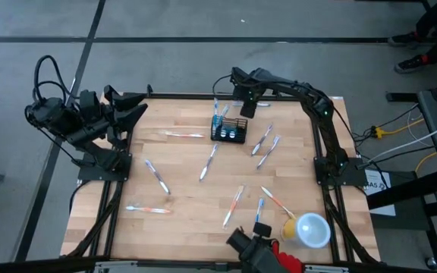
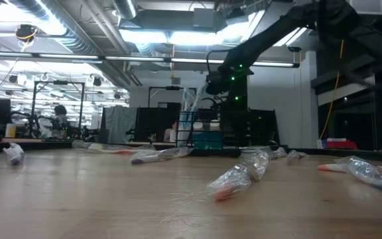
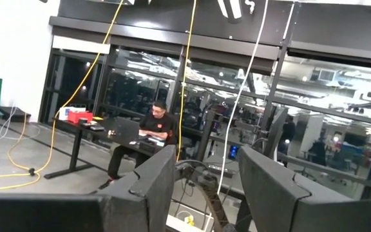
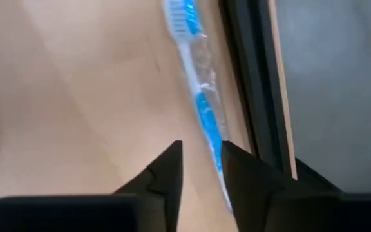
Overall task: Pick & Place toothbrushing station
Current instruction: Put the top blue toothbrush into the left section of the mesh organizer
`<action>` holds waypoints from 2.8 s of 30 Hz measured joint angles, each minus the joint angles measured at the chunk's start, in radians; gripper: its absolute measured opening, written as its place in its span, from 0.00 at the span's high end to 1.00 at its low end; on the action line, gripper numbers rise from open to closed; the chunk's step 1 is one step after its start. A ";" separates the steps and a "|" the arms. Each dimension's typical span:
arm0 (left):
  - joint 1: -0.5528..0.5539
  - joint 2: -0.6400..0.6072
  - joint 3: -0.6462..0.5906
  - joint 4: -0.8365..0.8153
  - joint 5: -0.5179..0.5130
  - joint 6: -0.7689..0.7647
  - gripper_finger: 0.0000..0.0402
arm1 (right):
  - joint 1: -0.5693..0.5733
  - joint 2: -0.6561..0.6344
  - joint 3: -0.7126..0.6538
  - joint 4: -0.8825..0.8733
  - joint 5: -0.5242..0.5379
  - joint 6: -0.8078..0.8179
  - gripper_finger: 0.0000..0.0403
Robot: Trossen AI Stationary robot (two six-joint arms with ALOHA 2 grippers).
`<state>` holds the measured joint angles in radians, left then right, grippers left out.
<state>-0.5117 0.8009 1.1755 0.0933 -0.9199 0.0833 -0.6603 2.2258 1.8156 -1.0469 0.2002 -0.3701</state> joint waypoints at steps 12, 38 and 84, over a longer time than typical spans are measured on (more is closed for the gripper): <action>0.000 0.000 0.000 0.015 -0.025 -0.017 0.59 | -0.074 0.021 0.000 0.000 -0.078 0.026 0.66; 0.000 0.007 0.000 0.045 -0.025 -0.018 0.59 | -0.037 -0.044 -0.211 0.120 -0.088 0.078 0.96; 0.426 0.333 0.001 -0.108 0.317 -0.690 0.47 | 0.613 -0.726 -0.208 0.387 -0.006 0.511 0.97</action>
<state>-0.0860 1.1336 1.1763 -0.0151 -0.6025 -0.6071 -0.0472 1.4994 1.6081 -0.6596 0.1942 0.1405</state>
